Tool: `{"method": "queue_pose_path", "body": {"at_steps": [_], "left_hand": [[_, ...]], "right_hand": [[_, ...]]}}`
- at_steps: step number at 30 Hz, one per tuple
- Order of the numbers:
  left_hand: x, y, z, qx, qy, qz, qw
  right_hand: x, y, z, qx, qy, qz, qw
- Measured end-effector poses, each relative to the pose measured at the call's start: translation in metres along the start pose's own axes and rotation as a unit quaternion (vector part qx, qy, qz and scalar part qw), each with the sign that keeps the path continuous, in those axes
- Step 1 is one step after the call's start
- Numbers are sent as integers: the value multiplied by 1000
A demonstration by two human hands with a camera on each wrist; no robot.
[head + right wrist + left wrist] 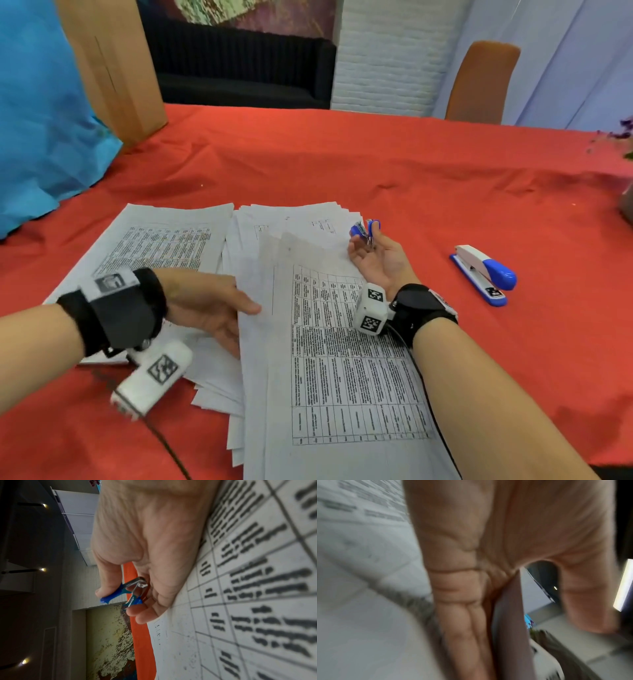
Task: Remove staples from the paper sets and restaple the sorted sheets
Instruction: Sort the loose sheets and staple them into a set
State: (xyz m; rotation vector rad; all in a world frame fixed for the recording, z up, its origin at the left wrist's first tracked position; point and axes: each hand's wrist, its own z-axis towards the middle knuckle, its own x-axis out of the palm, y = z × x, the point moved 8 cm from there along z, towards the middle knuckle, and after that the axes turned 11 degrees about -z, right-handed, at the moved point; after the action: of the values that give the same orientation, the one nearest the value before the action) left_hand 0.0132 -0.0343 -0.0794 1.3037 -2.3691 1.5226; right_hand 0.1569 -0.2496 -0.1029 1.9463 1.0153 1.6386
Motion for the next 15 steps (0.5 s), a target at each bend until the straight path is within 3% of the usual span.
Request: {"method": "queue_pose_path", "body": {"at_steps": [2,4,6,7,8,10,11,12,13,14,15], "left_hand": [[-7,6,8,47,-151,-2,987],[-15,-3,9,106,-265,10,958],[-33,-16,-1,155,-352,25,923],[-43,-26,-10,187,-387,22,903],[-53,-36,-21,224,-415,13,882],[-66,-56,-42,293,-452,-8,842],[-70,-66,-50,323,-458,-16,828],[-75,-74,-55,347,-460,-23,817],[-78,-81,-59,367,-459,-33,808],[-81,-87,-63,386,-458,-48,799],[-83,-91,-64,406,-455,-62,790]], "right_hand": [[-1,-2,3,1,-4,-28,1000],[0,5,5,0,-1,-146,989],[-1,29,3,-18,3,-357,934],[-4,46,1,-35,-5,-479,877],[-7,65,-2,-57,-23,-597,800],[-19,94,-9,-61,-66,-776,624],[-25,101,-13,-35,-76,-828,555],[-28,105,-18,-17,-83,-856,510],[-27,109,-21,-25,-84,-861,501],[-20,113,-26,-54,-88,-838,536],[-10,115,-32,-89,-84,-785,607]]}}
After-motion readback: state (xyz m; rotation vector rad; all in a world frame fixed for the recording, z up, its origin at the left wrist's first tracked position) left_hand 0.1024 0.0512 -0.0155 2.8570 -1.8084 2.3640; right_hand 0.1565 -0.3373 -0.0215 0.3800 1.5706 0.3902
